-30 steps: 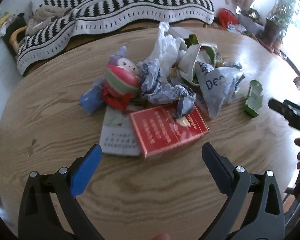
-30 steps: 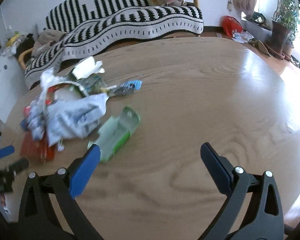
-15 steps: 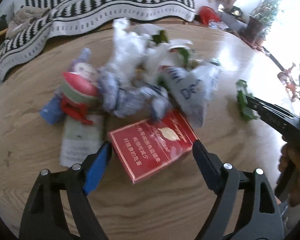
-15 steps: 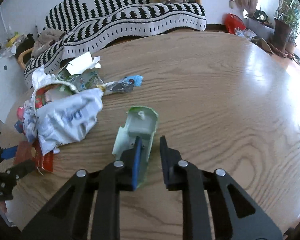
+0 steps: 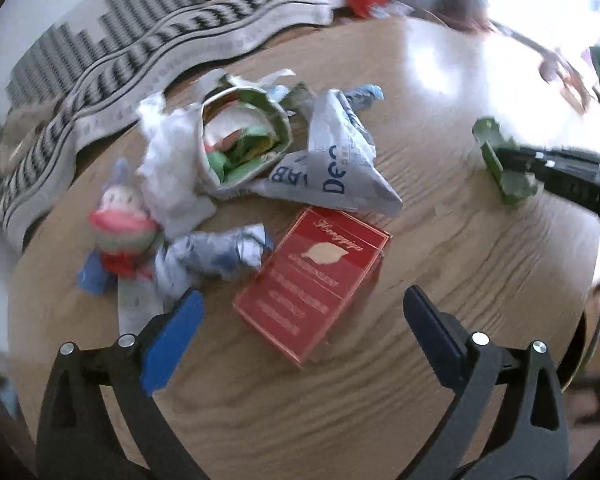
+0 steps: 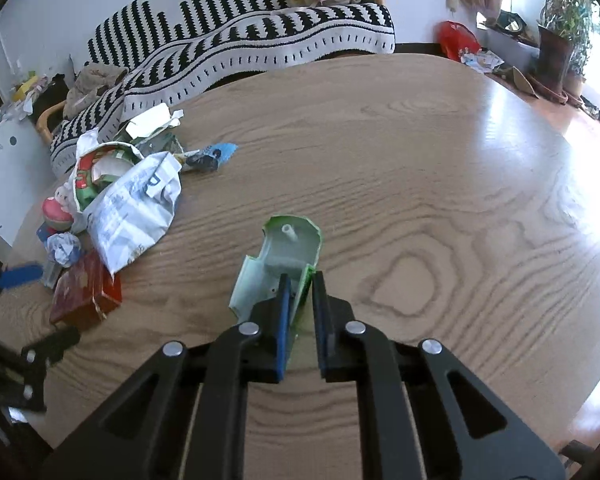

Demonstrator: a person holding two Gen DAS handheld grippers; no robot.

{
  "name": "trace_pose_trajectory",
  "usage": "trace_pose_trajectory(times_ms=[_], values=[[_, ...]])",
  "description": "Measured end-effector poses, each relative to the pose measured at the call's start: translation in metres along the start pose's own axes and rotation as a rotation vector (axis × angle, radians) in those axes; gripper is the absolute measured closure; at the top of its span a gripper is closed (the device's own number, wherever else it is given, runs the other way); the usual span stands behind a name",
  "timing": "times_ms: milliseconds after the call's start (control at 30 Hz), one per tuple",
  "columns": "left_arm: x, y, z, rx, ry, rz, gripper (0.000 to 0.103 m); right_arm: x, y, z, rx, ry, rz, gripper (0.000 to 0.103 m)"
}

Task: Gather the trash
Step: 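Grasp the green plastic piece with the right gripper while the left gripper grasps the red cigarette pack, then carry the red pack and green piece with both grippers over the bin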

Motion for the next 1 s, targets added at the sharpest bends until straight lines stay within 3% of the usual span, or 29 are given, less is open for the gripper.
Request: trace_pose_trajectory(times_ms=[67, 100, 167, 200, 233, 267, 367, 533, 667, 1000], values=[[0.001, 0.002, 0.011, -0.116, -0.032, 0.033, 0.006, -0.001, 0.000, -0.002, 0.003, -0.002, 0.002, 0.091], [0.001, 0.002, 0.016, -0.140, -0.042, 0.048, 0.007, -0.001, 0.001, -0.002, 0.004, -0.001, 0.004, 0.091], [0.001, 0.003, 0.020, -0.131, -0.041, 0.077, 0.007, -0.002, 0.001, -0.002, 0.010, 0.002, 0.012, 0.091], [0.001, 0.004, 0.021, -0.135, -0.041, 0.089, 0.014, -0.003, 0.001, -0.001, 0.015, 0.002, 0.019, 0.091], [0.001, 0.006, 0.021, -0.146, -0.046, 0.096, 0.030, -0.003, 0.001, -0.001, 0.016, 0.001, 0.021, 0.091], [0.000, 0.009, 0.021, -0.167, -0.057, 0.096, 0.035, -0.003, 0.001, -0.001, 0.016, 0.000, 0.020, 0.091], [-0.001, 0.013, 0.013, -0.236, -0.069, 0.059, 0.037, -0.002, 0.000, -0.002, 0.017, 0.004, 0.012, 0.091], [-0.005, 0.015, -0.005, -0.277, -0.055, -0.039, 0.040, -0.006, 0.001, -0.006, 0.027, 0.015, 0.020, 0.091], [-0.003, 0.007, -0.014, -0.209, -0.027, -0.078, 0.040, -0.009, 0.004, -0.008, 0.024, 0.010, 0.026, 0.091], [-0.010, 0.010, -0.017, -0.143, -0.051, -0.105, 0.041, -0.015, 0.008, -0.012, 0.039, 0.008, 0.056, 0.096]])
Point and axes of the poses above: each gripper's, at about its wrist camera, not at the fingertips, and z roughly the way its jaws point, y to its right, x to its top, the point moved 7 cm from there along z, roughly the way its jaws point, and after that the axes turned 15 degrees about x, right-handed, at the moved point
